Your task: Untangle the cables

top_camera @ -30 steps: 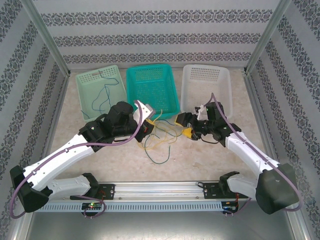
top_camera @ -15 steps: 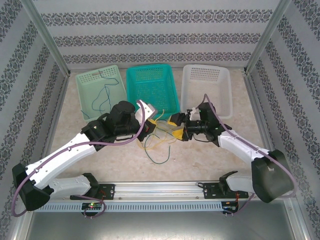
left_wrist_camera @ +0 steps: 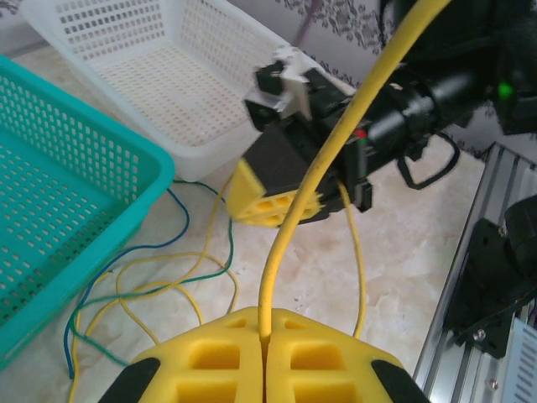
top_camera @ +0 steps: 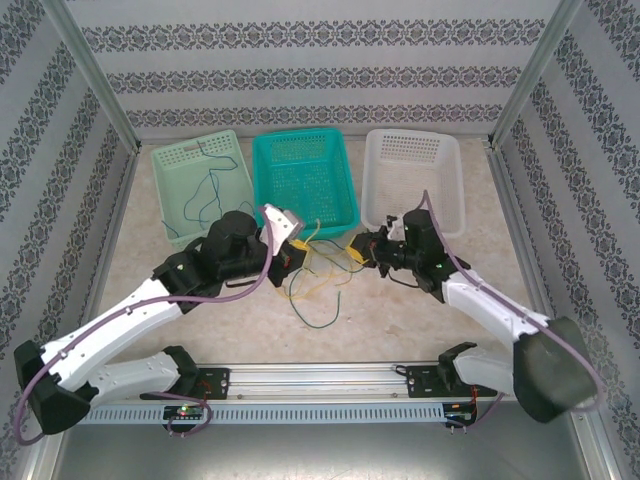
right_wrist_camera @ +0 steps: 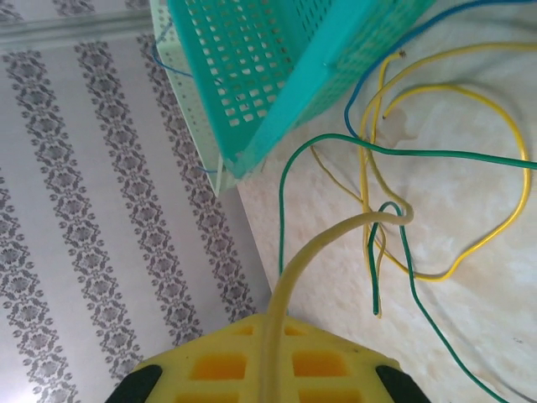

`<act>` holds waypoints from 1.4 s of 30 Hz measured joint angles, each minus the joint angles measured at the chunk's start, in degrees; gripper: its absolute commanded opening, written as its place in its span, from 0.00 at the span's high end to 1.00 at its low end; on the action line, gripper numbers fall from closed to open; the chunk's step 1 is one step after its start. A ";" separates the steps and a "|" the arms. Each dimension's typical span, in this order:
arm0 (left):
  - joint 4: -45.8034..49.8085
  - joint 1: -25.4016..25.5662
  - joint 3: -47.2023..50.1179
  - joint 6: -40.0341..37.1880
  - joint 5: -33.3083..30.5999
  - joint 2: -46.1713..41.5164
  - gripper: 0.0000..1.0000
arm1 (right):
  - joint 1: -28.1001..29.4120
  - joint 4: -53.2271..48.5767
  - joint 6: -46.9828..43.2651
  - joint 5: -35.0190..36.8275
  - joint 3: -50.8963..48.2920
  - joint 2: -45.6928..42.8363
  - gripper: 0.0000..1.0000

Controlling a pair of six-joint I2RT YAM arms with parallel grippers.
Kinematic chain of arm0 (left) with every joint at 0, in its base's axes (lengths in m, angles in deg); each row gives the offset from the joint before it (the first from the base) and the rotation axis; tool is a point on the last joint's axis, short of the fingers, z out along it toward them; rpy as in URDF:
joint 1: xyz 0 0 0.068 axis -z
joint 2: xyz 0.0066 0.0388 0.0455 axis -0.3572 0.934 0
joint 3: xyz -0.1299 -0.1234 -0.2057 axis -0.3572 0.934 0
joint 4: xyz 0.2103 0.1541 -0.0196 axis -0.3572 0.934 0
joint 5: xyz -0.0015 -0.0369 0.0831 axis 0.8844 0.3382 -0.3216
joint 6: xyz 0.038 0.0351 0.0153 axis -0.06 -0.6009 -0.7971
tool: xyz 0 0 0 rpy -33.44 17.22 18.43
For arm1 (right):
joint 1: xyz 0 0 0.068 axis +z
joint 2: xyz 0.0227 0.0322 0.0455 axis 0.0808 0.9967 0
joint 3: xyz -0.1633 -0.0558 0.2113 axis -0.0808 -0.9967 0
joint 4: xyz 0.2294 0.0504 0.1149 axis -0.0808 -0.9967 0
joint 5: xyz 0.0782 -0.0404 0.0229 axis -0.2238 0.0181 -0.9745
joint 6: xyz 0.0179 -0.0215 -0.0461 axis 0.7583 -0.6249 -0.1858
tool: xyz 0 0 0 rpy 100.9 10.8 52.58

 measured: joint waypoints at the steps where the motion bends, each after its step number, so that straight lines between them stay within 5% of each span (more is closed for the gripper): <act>1: -0.72 -0.33 1.25 1.05 -0.50 -1.36 0.95 | 0.17 -1.51 -0.22 1.55 -0.66 -2.40 1.00; 13: -14.84 -1.09 11.74 13.09 -5.25 -7.65 0.96 | 12.74 -20.81 -5.99 26.34 0.02 -23.41 1.00; 24: -30.56 -1.09 23.04 25.11 -18.80 -13.20 0.94 | 29.11 -11.19 -28.02 55.93 6.93 -17.51 1.00; 33: -33.64 -2.54 24.24 28.65 -30.69 -14.71 0.93 | 26.32 3.37 -40.30 64.98 14.10 0.48 1.00; 42: -34.97 -2.64 24.00 23.80 -30.32 -13.90 0.90 | 11.87 8.26 -24.98 54.82 27.67 20.74 1.00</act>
